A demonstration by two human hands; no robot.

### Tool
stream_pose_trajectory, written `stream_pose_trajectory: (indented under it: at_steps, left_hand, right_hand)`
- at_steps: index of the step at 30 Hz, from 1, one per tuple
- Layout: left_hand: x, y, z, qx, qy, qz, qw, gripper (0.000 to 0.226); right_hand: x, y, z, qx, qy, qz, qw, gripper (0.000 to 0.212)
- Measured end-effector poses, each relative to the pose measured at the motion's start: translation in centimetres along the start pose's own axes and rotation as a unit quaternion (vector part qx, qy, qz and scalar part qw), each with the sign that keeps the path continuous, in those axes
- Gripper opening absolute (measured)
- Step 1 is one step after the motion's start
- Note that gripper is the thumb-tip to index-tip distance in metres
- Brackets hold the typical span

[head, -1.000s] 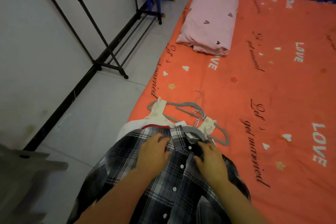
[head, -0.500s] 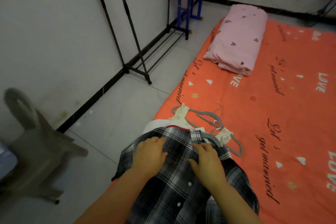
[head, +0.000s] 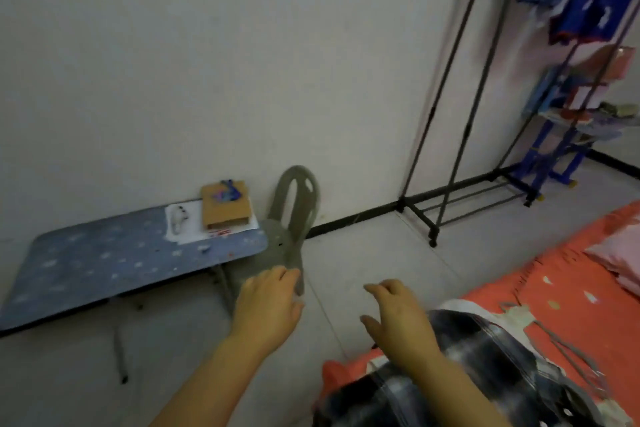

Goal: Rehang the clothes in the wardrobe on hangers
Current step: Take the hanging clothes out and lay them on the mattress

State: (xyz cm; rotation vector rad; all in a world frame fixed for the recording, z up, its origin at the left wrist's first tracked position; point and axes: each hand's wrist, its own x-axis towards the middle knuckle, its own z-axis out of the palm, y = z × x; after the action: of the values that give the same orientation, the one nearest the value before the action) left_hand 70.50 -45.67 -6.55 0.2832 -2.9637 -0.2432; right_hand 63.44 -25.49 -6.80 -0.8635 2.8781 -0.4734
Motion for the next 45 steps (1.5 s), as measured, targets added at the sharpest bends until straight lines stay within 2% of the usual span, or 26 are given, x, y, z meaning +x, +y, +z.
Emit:
stream_pose_trajectory:
  at_steps: [5,9,16,24,30,33,37,41,45]
  left_hand:
    - [-12.2,-14.3,-7.2,0.032,0.055,-0.150,0.987,0.050]
    - [-22.1,-22.9,-11.6,0.059,0.088,-0.259,0.960,0.050]
    - [-36.1,-32.7,-16.8,0.080,0.143,-0.434,0.886,0.047]
    - [-44.8,-41.0,-21.0,0.139,0.163,-0.573,0.791,0.035]
    - [-48.1,-46.7,-24.8,0.178,0.172,-0.665,0.705,0.038]
    - [-49.7,-49.2,-26.2,0.194,0.187,-0.689,0.673,0.046]
    - [-52.3,-52.7,-27.8,0.208,0.200,-0.714,0.638,0.047]
    - [-55.7,-57.8,-29.5,0.220,0.214,-0.727,0.614,0.046]
    - [-59.7,-63.9,-31.6,0.229,0.228,-0.730,0.602,0.046]
  right_hand:
    - [1.0,-18.1,3.0,-0.023,-0.014,-0.152,0.988,0.046]
    - [0.2,-31.4,5.8,-0.023,-0.037,-0.269,0.962,0.054]
    - [-2.3,-49.6,10.0,-0.032,-0.090,-0.462,0.882,0.056]
    - [-2.8,-67.3,14.5,-0.009,-0.104,-0.630,0.770,0.054]
    - [-1.5,-78.8,16.0,0.004,-0.109,-0.716,0.690,0.052]
    - [-1.3,-84.4,16.8,0.012,-0.113,-0.748,0.654,0.049]
    - [-2.0,-91.3,18.3,0.042,-0.154,-0.757,0.633,0.053]
    - [-3.1,-99.0,20.9,0.055,-0.158,-0.771,0.615,0.048]
    - [-4.7,-107.2,23.4,0.062,-0.146,-0.778,0.608,0.053]
